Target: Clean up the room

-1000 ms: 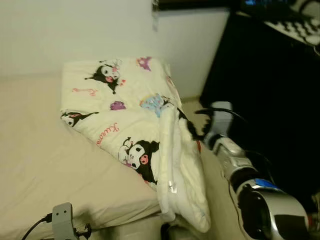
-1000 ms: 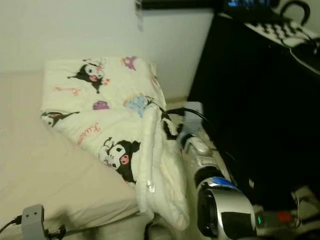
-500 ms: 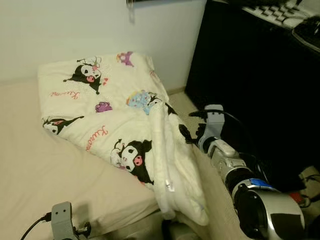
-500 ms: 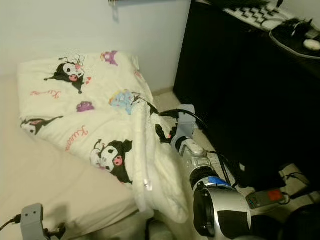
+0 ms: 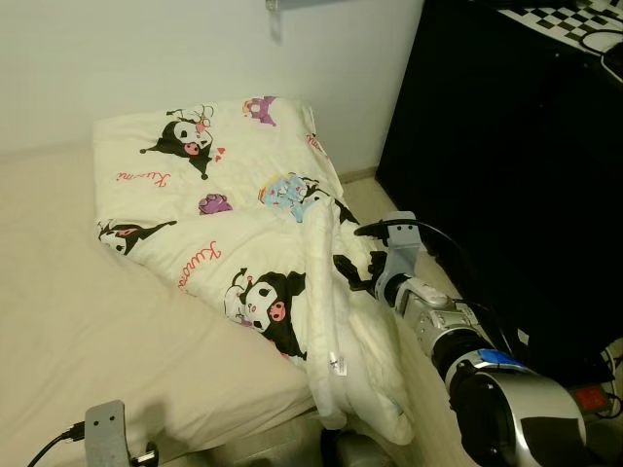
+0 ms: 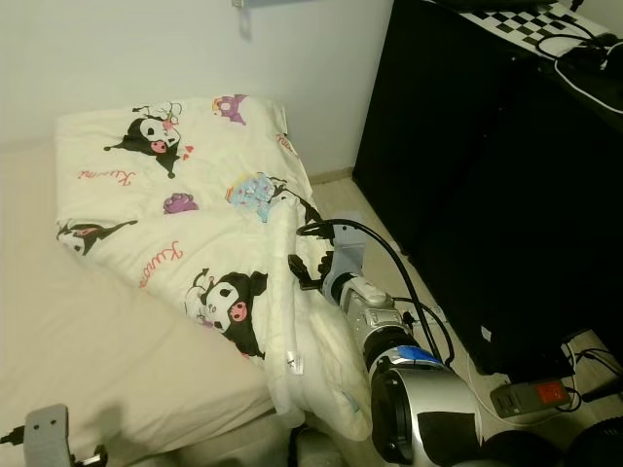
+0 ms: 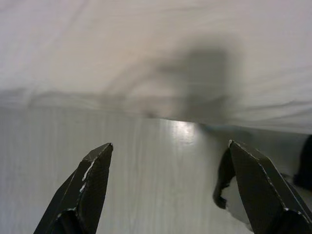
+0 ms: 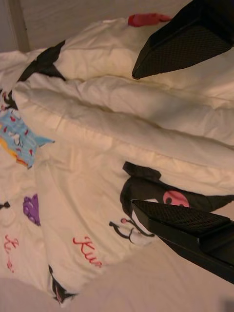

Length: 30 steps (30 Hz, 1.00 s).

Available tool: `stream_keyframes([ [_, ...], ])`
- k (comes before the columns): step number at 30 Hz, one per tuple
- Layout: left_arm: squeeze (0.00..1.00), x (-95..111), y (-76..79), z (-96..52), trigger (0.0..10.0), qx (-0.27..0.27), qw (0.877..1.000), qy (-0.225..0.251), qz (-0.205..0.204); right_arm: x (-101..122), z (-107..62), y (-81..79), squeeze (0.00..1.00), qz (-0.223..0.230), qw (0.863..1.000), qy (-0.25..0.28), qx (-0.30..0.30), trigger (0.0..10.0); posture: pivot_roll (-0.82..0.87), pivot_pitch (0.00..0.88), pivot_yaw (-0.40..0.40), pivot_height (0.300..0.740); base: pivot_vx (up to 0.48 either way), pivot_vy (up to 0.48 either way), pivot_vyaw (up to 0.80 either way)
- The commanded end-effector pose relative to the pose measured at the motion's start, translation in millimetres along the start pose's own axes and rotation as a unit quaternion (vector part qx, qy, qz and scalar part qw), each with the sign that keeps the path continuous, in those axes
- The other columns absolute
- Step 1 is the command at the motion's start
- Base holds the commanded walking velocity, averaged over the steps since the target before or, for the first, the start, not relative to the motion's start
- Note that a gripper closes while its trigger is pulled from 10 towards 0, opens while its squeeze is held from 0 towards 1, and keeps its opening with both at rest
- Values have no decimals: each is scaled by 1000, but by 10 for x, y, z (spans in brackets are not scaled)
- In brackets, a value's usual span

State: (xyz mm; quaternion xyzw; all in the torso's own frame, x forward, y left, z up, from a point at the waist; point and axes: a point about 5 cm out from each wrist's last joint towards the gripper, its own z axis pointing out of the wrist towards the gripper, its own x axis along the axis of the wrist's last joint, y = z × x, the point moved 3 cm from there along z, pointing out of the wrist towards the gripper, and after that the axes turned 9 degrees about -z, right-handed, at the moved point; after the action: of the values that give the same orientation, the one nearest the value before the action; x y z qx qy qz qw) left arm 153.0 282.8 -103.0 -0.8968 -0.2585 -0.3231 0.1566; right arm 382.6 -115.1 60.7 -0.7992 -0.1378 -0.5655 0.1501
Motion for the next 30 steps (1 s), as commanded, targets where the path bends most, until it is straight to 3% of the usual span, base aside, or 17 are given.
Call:
stream_keyframes([
  [1, 0, -30, -157, -3, 10000, 35, 999, -6, 7, -136, -36, 0, 0, 10, 1000, -19, 4, 10000, -32, 70, 47, 685, 0, 0, 0],
  [3, 0, -11, -174, 1, 10000, 41, 999, -3, 5, -139, -38, 0, 0, 11, 1000, -19, 6, 10000, -32, 70, 47, 680, 0, 0, 0],
  [6, 0, 71, 42, 13, 10000, -13, 1000, 13, 21, -200, -73, 65, 0, 20, 999, -28, -9, 10000, -26, 82, 56, 660, 0, 0, 0],
  [8, 0, 71, 42, 13, 10000, -13, 1000, 13, 21, -200, -73, 65, 0, 20, 999, -28, -9, 10000, -26, 82, 56, 660, 0, 0, 0],
  [9, 0, 134, 179, 9, 10000, -44, 998, 30, 15, -225, -97, 105, 0, 28, 999, -28, -14, 10000, -4, 104, 62, 650, 0, 0, 0],
  [16, 0, 276, 308, 1, 10000, -76, 995, 67, 13, -215, -118, 162, 0, 28, 999, -24, -22, 10000, 19, 125, 65, 635, 0, 0, 0],
  [18, 0, 433, 392, -18, 10000, -102, 988, 111, 38, -78, -121, 257, 0, 26, 999, 0, -37, 10000, 41, 155, 76, 620, 0, 0, 0],
  [24, 0, 581, 489, -60, 10000, -133, 976, 158, 71, 226, -109, 342, 0, 38, 997, 56, -34, 10000, 60, 181, 87, 610, 0, 0, 0],
  [30, 0, 674, 549, -128, 10000, -158, 962, 201, 90, 312, -105, 409, 0, 18, 997, 52, -56, 10000, 82, 219, 100, 610, 0, 0, 0],
])
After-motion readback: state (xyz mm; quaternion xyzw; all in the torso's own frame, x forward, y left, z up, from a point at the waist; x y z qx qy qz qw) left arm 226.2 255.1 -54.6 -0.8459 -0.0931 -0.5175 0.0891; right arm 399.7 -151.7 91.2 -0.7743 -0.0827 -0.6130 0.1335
